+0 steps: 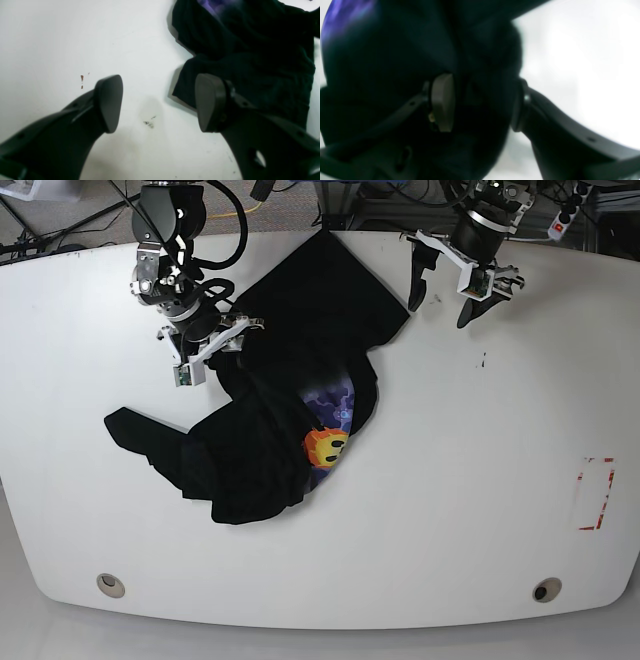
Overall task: Fold the T-shirt properly
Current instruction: 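Grasp the shirt edges with the right and left grippers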
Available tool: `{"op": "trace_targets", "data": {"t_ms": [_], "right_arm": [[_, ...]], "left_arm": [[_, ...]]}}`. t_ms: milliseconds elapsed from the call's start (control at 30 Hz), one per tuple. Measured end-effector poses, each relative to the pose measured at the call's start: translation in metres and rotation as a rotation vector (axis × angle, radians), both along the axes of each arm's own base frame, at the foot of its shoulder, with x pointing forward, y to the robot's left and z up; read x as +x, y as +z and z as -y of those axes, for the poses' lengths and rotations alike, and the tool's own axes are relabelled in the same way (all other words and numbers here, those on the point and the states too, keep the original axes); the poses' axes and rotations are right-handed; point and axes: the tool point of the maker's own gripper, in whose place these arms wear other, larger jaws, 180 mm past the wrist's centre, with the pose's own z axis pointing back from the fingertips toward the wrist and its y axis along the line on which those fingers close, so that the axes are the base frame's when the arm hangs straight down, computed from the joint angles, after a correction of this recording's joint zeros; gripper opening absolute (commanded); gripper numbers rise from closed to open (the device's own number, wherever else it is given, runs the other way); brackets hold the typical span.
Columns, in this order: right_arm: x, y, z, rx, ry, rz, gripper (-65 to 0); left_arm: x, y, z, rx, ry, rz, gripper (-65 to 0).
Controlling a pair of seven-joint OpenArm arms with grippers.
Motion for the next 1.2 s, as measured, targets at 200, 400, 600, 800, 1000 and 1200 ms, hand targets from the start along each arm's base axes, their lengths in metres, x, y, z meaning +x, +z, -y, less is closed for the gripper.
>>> {"op": "trace_targets", "data": {"t_ms": [200,400,600,800,1000,1200], "right_arm": [[0.002,0.009,0.012,0.062,0.007,0.006,-33.1],[0.010,0.013,0.009,0.146,0.027,0.007,-33.5],[0.004,0.000,0.013,0.160,0.012,-0.034,-33.8],[0.007,-0.011,0.012,0.188,-0.002,-0.059,-34.7],[0.016,-0.009,0.014,0.196,-0.014,-0.051,-46.5],[0.030,-0.001,0.014,0.190,-0.007,-0.020,-53.7]], "left_arm": [[0.006,0.003,0.000,0.000,0.000,0.019,-22.8],[0.004,-0.001,-0.001,0.004,0.002,0.006,-22.8],[0.005,-0.001,-0.002,0.006,0.000,0.008,-22.8],[0.005,-0.001,-0.002,0.006,0.000,0.009,-22.8],[0.005,-0.001,-0.002,0.005,0.000,0.008,-22.8],[0.005,-0.001,-0.002,0.006,0.000,0.008,-22.8]]}}
